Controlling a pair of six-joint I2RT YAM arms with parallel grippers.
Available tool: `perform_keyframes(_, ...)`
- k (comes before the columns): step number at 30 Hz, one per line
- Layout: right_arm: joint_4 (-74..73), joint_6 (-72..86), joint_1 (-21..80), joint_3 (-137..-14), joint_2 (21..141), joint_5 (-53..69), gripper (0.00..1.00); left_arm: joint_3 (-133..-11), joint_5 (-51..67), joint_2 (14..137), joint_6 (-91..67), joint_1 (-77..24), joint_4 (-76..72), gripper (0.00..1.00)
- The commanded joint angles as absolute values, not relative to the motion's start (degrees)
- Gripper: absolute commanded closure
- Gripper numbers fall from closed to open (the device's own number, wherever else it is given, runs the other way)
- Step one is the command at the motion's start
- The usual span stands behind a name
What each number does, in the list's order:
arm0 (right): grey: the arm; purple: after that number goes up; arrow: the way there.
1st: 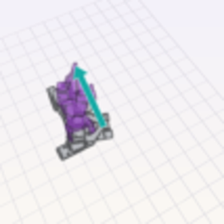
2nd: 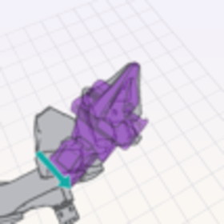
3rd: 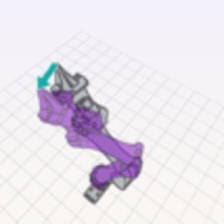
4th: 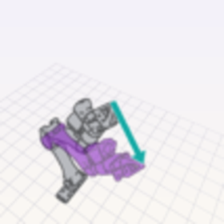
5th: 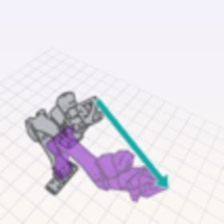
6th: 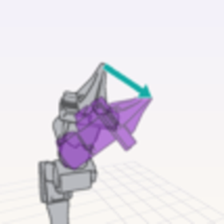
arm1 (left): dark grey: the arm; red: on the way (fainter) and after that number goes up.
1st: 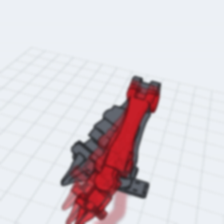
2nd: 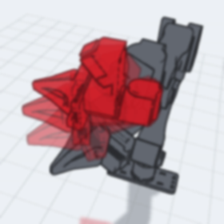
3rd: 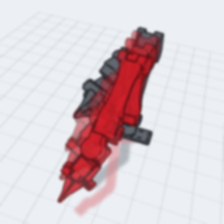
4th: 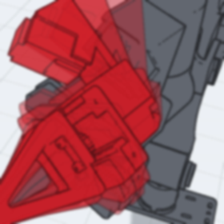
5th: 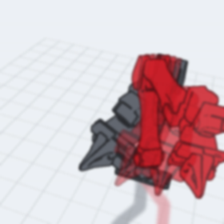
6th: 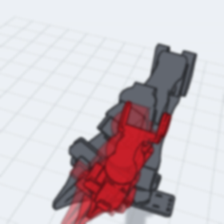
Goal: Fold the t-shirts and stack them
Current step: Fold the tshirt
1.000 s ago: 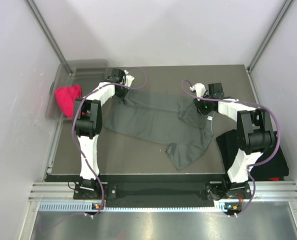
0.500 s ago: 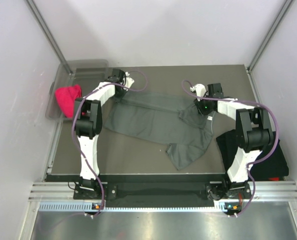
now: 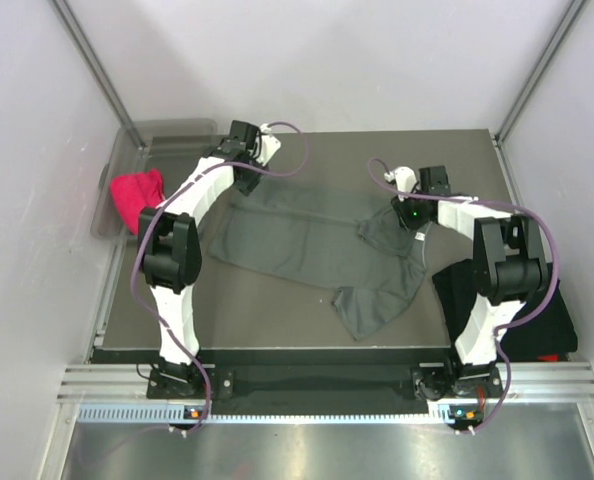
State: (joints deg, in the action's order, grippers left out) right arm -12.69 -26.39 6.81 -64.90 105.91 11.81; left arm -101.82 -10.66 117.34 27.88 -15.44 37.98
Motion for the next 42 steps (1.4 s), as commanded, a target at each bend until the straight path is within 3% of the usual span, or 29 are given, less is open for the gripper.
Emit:
perform_keyframes(1,-10.81,-24.18,4.49,-66.79,102.22,9.68,0.68,-105.98,-11.87,120.47,29.18,-16.00,33.75,0.40)
perform_keyframes(6,-11.07,-23.03,1.06,-69.34,102.22,7.56,0.50,-117.50,-11.60,129.80,29.79,-15.91,35.86,0.37)
perform_keyframes(8,-11.77,-23.29,0.53,-70.48,102.57,7.03,0.48,-119.34,-11.78,132.18,30.41,-15.91,33.67,0.36)
perform_keyframes(14,-12.39,-22.94,-2.19,-74.26,103.53,7.03,0.47,-120.32,-13.88,134.73,30.41,-15.73,29.36,0.31)
perform_keyframes(31,-27.06,-20.83,-3.95,-87.71,117.51,15.82,0.49,-124.28,-11.78,138.25,25.23,-12.75,30.50,0.29)
perform_keyframes(34,-29.17,-21.53,-3.96,-88.77,119.00,16.78,0.51,-124.19,-11.69,138.34,25.05,-12.66,30.50,0.29)
perform_keyframes(38,-32.34,-23.02,-4.04,-90.26,121.11,18.19,0.82,-124.28,-12.13,138.78,25.22,-12.66,30.06,0.30)
perform_keyframes(42,-30.85,-23.38,-4.04,-90.61,121.90,15.74,0.91,-125.41,-12.31,140.18,24.70,-12.13,30.14,0.27)
